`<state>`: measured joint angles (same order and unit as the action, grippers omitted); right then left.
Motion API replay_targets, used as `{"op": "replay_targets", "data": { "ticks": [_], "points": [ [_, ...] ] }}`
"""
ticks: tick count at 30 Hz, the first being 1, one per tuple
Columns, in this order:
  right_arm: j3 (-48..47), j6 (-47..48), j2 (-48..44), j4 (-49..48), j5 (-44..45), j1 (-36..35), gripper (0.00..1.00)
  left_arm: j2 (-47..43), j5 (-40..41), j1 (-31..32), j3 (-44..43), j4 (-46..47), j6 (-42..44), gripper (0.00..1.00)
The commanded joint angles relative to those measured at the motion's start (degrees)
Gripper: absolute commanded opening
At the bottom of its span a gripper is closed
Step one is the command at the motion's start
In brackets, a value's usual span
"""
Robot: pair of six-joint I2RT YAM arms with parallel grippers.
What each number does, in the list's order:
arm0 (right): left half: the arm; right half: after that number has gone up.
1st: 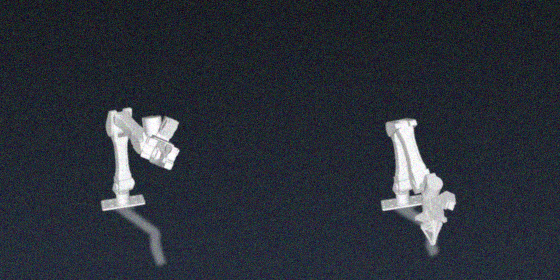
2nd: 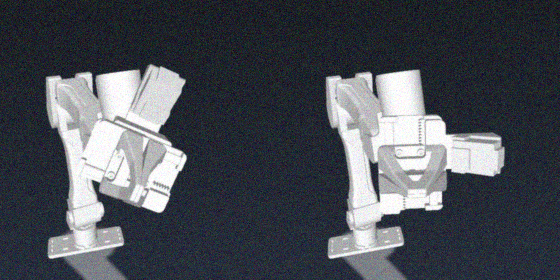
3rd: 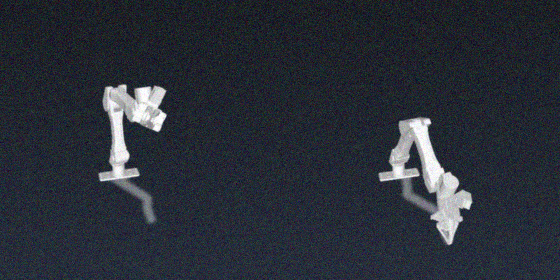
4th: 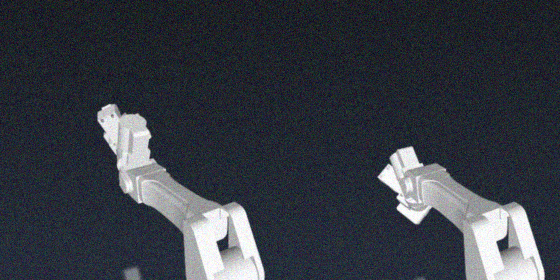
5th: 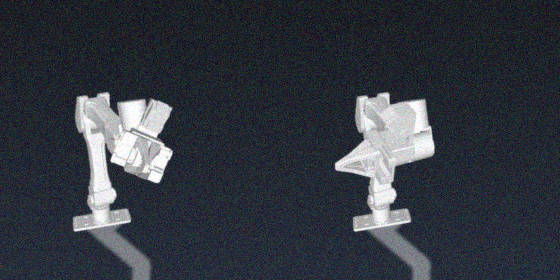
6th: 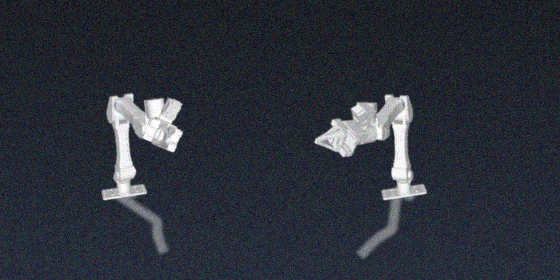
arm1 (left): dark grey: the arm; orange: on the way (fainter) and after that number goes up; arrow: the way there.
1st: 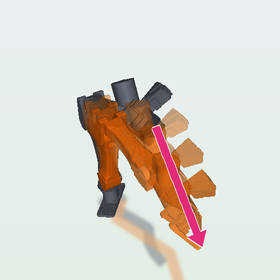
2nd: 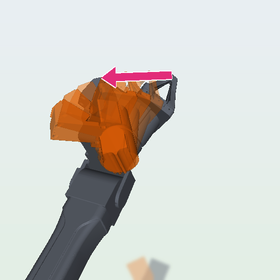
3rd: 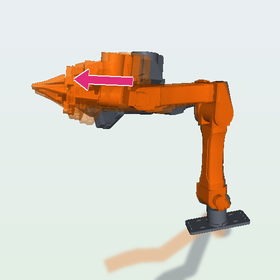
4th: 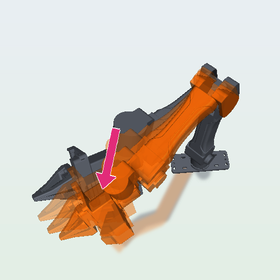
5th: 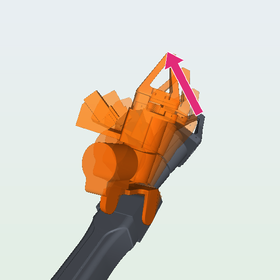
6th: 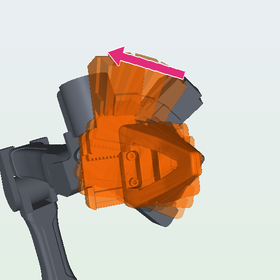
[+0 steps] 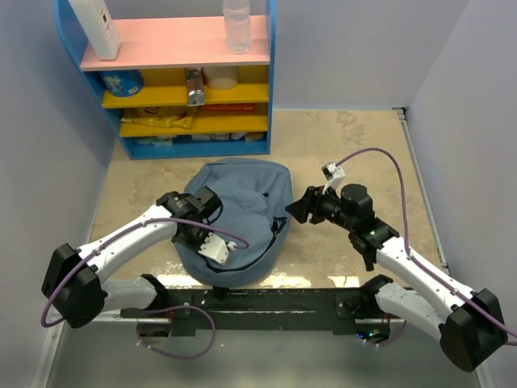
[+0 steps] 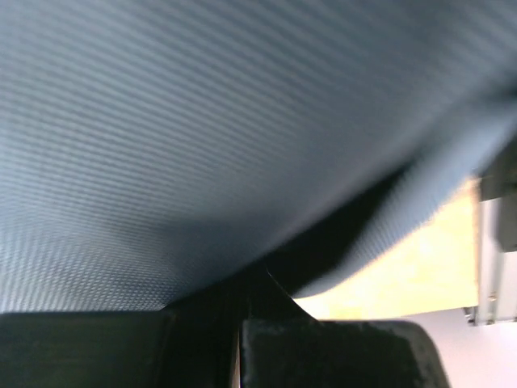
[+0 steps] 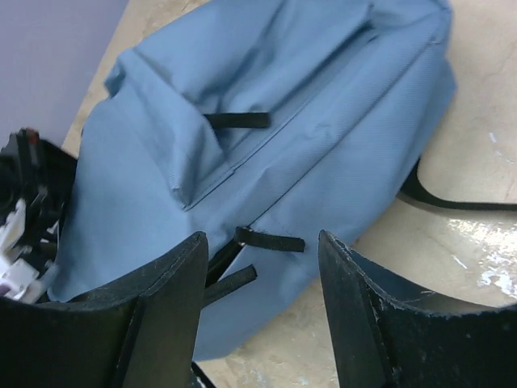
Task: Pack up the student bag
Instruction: Move the student bag to the center of the board, then reset both arms
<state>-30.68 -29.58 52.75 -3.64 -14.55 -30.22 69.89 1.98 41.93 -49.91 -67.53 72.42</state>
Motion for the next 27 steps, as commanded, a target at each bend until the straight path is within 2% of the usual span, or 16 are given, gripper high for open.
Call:
{"op": "replay_targets", "data": {
  "ticks": [1,3,4,6,9,13,15,18,26,27],
  "points": [
    [-0.1,-1.2,-0.5,-3.1,-3.4,-0.9,0.6,2.3,1.4,-2.6,-6.3,4.2,3.9,0.04],
    [-0.7,-1.0,-0.3,-2.2,-3.2,-1.2,0.61,4.3,-1.7,-1.4,-10.0,2.6,-1.0,0.08],
    [-0.9,-1.1,-0.4,-1.6,-3.2,-1.3,0.61,5.0,-3.5,0.6,-13.9,0.6,-2.9,0.15],
    [-0.9,-1.4,-1.2,-0.1,-3.2,-1.7,0.61,6.6,-6.0,2.0,-20.4,-1.2,-7.0,0.21],
    [-0.8,-3.1,-2.9,3.3,-3.3,-2.0,0.61,8.1,-11.4,2.5,-28.9,-5.6,-9.0,0.36],
    [0.9,-6.3,-4.8,5.5,-3.8,-2.2,0.61,10.3,-17.0,3.1,-39.0,-7.9,-12.7,0.51],
    [1.1,-6.5,-5.6,6.5,-2.0,-2.2,0.61,11.4,-17.6,4.2,-41.3,-7.8,-15.7,0.56],
    [-0.3,-5.9,-4.9,8.8,-0.1,-2.2,0.6,11.7,-18.1,5.5,-41.3,-6.3,-18.8,0.57],
    [-5.3,-3.5,1.3,14.4,4.6,-2.2,0.63,15.1,-20.4,2.8,-45.5,-2.4,-27.6,0.59],
    [-5.6,-3.0,1.6,14.8,4.5,-2.2,0.64,15.4,-19.8,2.0,-46.1,-1.2,-29.0,0.72]
  ]
}}
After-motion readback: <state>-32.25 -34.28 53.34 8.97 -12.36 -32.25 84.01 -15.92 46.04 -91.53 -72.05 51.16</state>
